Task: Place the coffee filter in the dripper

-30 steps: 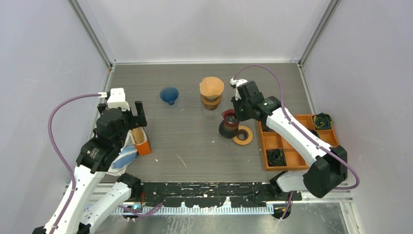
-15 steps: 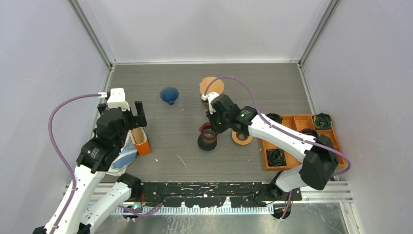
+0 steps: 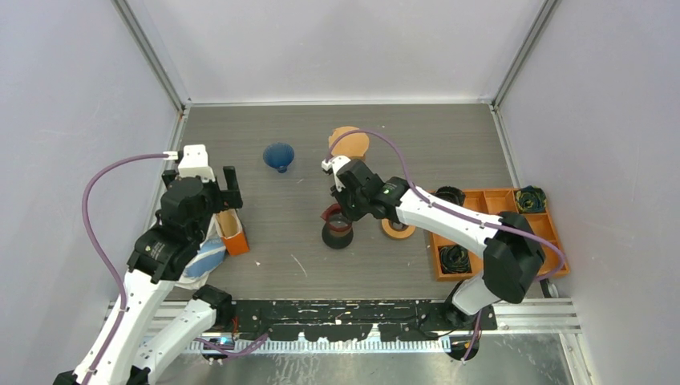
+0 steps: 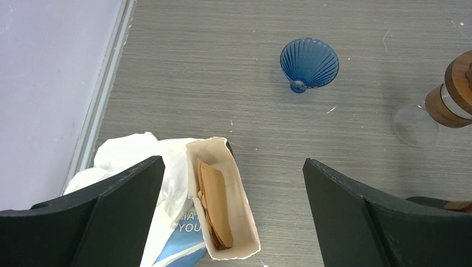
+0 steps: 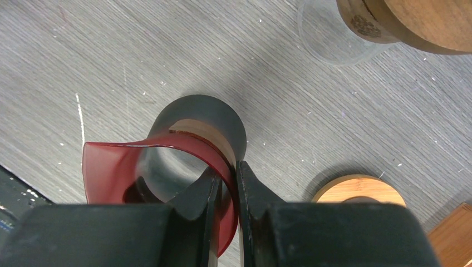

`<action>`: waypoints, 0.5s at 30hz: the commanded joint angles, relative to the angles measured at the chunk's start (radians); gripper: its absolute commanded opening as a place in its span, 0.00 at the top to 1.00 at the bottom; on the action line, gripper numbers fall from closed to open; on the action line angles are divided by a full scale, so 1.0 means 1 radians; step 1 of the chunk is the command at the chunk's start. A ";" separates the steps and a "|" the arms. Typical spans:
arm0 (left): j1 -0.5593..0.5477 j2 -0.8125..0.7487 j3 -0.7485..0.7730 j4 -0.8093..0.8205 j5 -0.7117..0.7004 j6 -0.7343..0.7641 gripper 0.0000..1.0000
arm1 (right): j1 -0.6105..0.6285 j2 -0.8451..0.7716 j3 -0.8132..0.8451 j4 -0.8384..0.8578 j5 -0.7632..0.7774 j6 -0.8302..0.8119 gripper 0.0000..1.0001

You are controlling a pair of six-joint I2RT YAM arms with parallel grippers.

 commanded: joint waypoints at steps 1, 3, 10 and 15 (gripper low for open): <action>0.004 0.004 0.000 0.056 -0.009 0.004 0.01 | 0.006 0.015 0.017 0.075 0.044 -0.019 0.86; 0.005 0.004 0.001 0.057 -0.009 0.003 0.01 | 0.006 0.024 0.020 0.077 0.049 -0.022 0.86; 0.005 0.009 0.000 0.056 -0.006 0.004 0.01 | 0.006 0.059 0.029 0.085 0.041 -0.032 0.82; 0.005 0.009 0.000 0.055 -0.002 0.004 0.01 | 0.006 0.062 0.036 0.086 0.035 -0.031 0.77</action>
